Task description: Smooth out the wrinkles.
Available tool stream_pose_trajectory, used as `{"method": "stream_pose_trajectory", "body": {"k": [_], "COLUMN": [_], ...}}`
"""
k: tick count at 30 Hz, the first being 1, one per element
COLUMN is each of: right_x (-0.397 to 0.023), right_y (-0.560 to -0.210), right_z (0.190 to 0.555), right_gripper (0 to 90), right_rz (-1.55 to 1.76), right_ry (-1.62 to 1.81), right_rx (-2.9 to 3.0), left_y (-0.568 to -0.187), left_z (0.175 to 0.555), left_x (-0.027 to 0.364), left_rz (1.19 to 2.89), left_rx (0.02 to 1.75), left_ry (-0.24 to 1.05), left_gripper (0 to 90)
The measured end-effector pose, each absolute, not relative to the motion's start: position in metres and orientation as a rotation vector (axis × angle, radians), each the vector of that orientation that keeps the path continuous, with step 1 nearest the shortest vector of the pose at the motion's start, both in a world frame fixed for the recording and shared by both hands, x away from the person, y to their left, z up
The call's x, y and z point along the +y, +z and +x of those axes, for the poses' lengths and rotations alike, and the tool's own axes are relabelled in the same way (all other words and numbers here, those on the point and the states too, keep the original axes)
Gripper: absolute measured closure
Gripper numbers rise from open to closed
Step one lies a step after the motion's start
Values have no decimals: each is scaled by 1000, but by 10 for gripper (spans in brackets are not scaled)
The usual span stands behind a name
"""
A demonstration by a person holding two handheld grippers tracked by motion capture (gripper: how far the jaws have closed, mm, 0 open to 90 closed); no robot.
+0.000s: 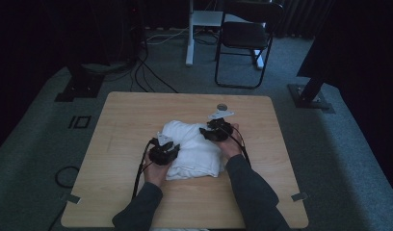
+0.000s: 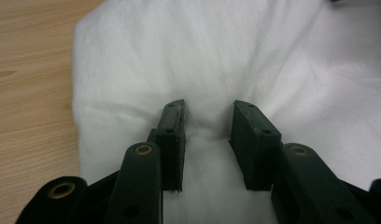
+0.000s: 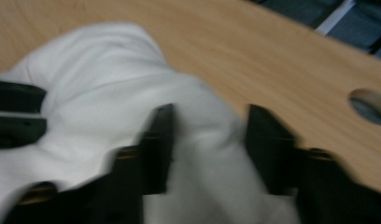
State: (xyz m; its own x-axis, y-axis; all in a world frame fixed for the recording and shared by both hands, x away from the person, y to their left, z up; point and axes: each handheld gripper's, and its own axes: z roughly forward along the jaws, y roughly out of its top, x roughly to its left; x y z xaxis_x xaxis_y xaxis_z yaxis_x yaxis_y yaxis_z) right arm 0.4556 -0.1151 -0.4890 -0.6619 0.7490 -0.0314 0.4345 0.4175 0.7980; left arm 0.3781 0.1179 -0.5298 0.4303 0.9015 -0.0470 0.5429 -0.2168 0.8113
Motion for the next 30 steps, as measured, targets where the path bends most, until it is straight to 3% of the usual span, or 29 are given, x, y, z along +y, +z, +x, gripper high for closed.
{"method": "stream_pose_trajectory", "body": {"k": [1, 6, 7, 8, 9, 12, 13, 22, 30], "right_x": [-117, -134, -136, -136, -140, -141, -136, -137, -148], "right_y": [-493, -492, -494, -494, -492, -488, -487, -521, -549], "right_z": [460, 462, 459, 459, 449, 433, 408, 362, 353], "right_gripper": [847, 865, 761, 761, 612, 542, 506, 468, 495], "right_rz": [1014, 1109, 1144, 1144, 1167, 1125, 1006, 914, 984], "right_ry": [1097, 1103, 985, 985, 1030, 1138, 1200, 1160, 1065], "right_rx": [2325, 2257, 2193, 2193, 2161, 2143, 2181, 2333, 2365], "left_y": [-530, -529, -529, -529, -527, -523, -517, -501, -533], "left_z": [378, 377, 375, 375, 375, 375, 372, 323, 288], "left_x": [118, 115, 115, 115, 121, 128, 131, 145, 142], "left_rz": [1896, 1905, 1891, 1891, 1858, 1826, 1806, 1775, 1907], "left_rx": [1219, 1212, 1208, 1208, 1193, 1190, 1185, 1071, 1040], "left_ry": [576, 576, 574, 574, 513, 478, 477, 525, 557], "left_gripper": [653, 652, 651, 637, 614, 568, 553, 516, 513]}}
